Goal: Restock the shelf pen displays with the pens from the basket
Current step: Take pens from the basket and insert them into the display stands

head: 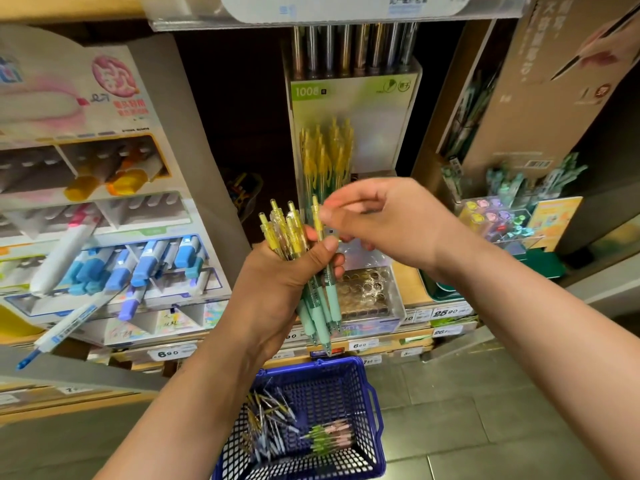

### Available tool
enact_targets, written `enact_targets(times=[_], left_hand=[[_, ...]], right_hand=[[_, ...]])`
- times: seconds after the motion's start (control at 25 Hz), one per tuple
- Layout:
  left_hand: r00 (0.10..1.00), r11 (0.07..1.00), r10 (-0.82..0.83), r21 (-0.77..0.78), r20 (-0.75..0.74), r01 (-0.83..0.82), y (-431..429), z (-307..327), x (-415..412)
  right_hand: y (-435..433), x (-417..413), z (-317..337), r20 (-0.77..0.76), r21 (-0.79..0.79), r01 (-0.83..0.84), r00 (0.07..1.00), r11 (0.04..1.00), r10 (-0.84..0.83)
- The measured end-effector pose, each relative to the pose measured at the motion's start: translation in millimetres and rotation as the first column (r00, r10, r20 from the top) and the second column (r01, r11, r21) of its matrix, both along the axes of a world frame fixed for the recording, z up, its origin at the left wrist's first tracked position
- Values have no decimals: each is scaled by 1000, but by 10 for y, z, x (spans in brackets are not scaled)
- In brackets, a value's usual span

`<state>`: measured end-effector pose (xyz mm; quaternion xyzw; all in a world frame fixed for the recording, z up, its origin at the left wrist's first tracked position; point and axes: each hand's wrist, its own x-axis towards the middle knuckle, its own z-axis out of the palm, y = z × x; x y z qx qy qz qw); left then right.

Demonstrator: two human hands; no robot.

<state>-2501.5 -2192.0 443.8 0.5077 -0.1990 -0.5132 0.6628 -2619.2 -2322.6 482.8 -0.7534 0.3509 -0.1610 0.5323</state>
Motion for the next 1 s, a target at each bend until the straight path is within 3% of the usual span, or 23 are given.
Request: enact_targets(times=[0.12,0.28,0.4,0.56,0.76,1.0], left_hand=[[998,1000,-12,12,60,11,-9,3,-64],[999,997,25,68,38,-27,-21,-26,-48],[998,994,67,92,-16,-65,-36,-58,-4],[995,988,99,124,-30,-94,-44,-89,34],[995,991,94,94,-19,-92,-42,-111,42],[996,997,73,37,-46,-72,-14,-138,69]], right_hand=[[28,-14,-88,61,105,-55,997,993,48],[-80,-57,-42,216,176,153,958,972,-190],[-270,-82,77,265,60,307,912,950,-312],[-438,-47,236,449,14,424,806,906,-384],[-413,10,191,457,-226,455,831,861,-318],[-391,90,30,340,-340,369,906,865,-253]])
